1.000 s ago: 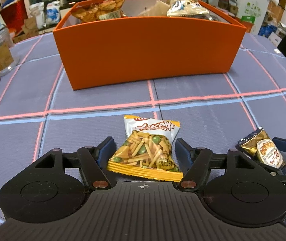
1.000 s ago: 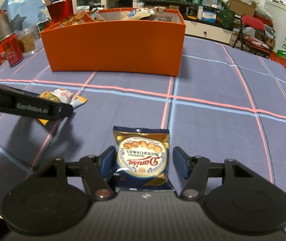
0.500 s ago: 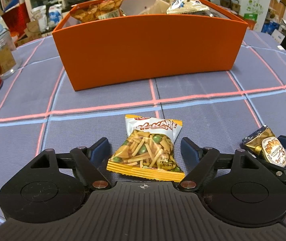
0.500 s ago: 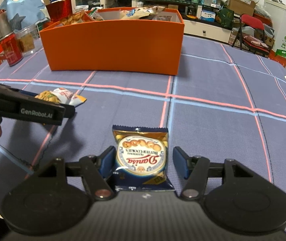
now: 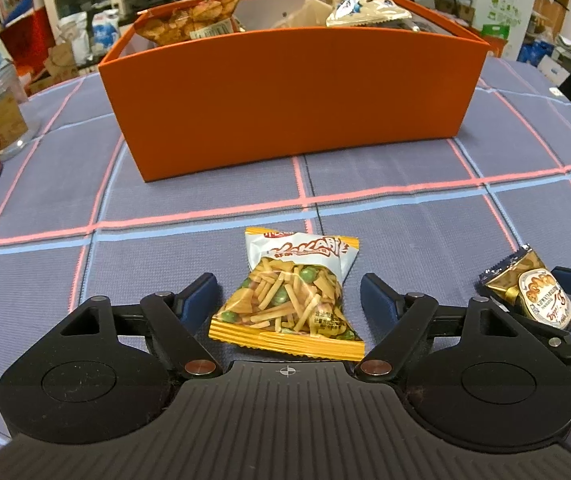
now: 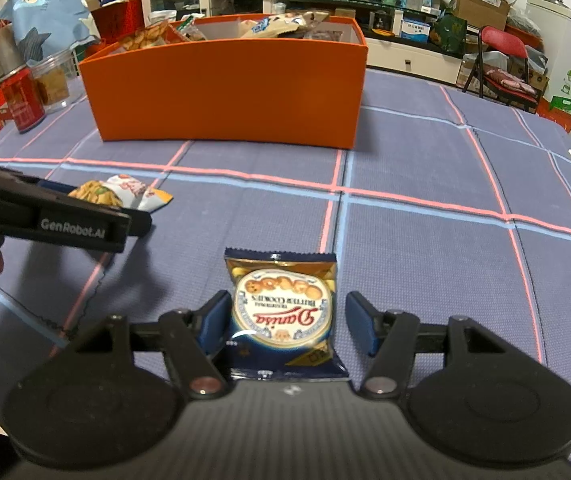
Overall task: Organize snacks
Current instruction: 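Grasp the yellow Kakao snack bag with the left tool while the right holds the Danisa pack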
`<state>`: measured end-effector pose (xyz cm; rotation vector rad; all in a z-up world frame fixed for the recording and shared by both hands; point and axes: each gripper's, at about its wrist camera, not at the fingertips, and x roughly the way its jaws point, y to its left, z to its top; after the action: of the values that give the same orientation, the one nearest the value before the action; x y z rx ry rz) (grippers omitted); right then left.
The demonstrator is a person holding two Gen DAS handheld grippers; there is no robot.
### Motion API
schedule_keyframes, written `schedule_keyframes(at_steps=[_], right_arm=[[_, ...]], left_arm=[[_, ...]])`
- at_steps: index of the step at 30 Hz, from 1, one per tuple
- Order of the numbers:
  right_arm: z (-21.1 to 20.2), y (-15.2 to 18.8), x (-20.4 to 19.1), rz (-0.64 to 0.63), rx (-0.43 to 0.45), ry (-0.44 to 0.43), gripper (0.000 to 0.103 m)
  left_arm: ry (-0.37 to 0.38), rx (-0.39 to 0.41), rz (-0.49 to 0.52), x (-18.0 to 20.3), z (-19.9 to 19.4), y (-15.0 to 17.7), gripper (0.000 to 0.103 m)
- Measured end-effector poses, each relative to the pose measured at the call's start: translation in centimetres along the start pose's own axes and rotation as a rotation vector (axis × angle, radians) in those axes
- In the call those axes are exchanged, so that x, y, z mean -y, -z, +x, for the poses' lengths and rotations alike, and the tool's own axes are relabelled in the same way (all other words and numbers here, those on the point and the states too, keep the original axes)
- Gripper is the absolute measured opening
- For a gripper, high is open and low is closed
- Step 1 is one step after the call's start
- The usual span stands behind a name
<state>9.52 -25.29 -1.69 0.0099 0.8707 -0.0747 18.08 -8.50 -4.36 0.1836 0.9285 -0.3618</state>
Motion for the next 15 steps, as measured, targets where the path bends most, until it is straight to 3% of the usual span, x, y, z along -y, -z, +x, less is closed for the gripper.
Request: schedule_keyframes(at_steps=[2, 6, 15], right_arm=[[-0.1, -0.1, -0.1, 0.0, -0.001, -0.009, 0.053], [-0.2, -0.1, -0.2, -0.002, -0.003, -0.008, 0.052], [-0.3, -0.1, -0.4, 0.0, 0.006, -0.012, 0.049]], left_arm=[[0.004, -0.002, 0.0, 0.0, -0.1, -0.1, 0.062], [0.007, 0.0, 0.007, 0.0, -0.3, -0.1, 0.046], [-0.008, 0.032, 0.012, 0.1, -1.3, -0.3, 0.033]])
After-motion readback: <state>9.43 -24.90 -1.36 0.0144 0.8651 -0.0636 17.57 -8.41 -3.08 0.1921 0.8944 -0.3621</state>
